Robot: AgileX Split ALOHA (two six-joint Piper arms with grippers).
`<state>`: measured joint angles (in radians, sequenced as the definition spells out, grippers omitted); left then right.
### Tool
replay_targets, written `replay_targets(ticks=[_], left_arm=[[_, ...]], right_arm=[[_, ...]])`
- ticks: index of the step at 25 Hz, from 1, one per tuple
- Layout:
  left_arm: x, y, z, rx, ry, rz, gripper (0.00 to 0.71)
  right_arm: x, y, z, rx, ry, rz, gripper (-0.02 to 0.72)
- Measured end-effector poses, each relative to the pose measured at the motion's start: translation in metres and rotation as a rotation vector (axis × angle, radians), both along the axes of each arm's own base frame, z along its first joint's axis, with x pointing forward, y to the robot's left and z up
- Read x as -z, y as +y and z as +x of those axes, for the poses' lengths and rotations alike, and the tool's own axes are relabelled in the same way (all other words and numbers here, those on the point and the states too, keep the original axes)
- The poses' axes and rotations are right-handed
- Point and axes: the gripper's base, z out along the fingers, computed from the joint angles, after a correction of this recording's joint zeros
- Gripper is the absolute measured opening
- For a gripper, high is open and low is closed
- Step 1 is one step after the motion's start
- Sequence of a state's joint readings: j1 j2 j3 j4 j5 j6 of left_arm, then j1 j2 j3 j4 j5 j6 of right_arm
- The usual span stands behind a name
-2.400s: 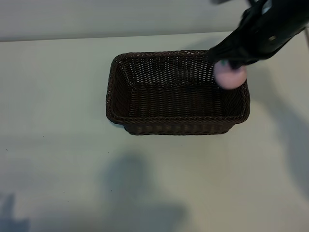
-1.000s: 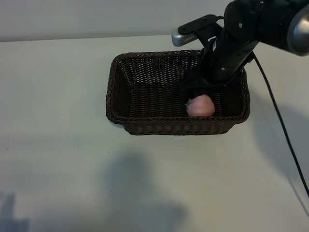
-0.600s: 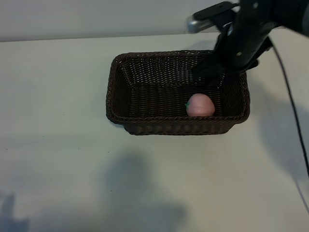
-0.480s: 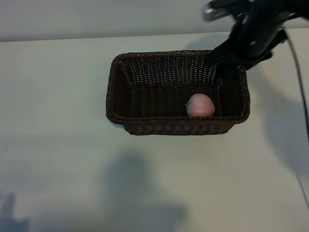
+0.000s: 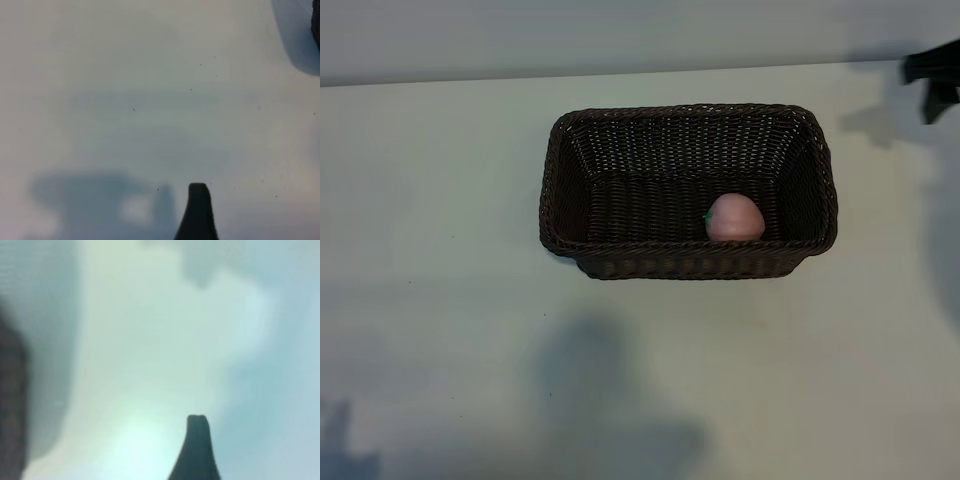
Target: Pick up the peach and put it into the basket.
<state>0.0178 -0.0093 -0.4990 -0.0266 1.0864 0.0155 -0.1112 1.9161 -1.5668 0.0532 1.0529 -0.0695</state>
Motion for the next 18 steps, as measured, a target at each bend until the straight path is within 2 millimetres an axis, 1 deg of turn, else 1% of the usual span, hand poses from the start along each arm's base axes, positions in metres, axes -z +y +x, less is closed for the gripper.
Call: replay_targets(ticks=[2,4,6,9,13,18], left_arm=[[0.000,0.000,0.000,0.000,0.000,0.000,0.592],[0.000,0.000,0.000,0.000,0.000,0.000,0.592],[0.000,0.000,0.000,0.001,0.000,0.001,0.592],[0.000,0.000,0.000,0.001,0.000,0.001,0.592],[0.000,0.000,0.000,0.001,0.000,0.001,0.592],[0.000,0.000,0.000,0.001,0.000,0.001,0.592]], right_arm=[[0.000,-0.019,-0.004,0.041,0.021,0.002,0.576],[0.001,-0.028,-0.007,0.055,0.038,0.003,0.576],[0.000,-0.031,-0.010,0.062,0.056,0.006,0.576],[-0.009,-0.029,-0.015,0.061,0.055,0.019,0.576],[-0.034,-0.026,-0.026,0.062,0.011,0.027,0.576],[-0.079,-0.019,-0.049,0.061,-0.089,0.035,0.574]])
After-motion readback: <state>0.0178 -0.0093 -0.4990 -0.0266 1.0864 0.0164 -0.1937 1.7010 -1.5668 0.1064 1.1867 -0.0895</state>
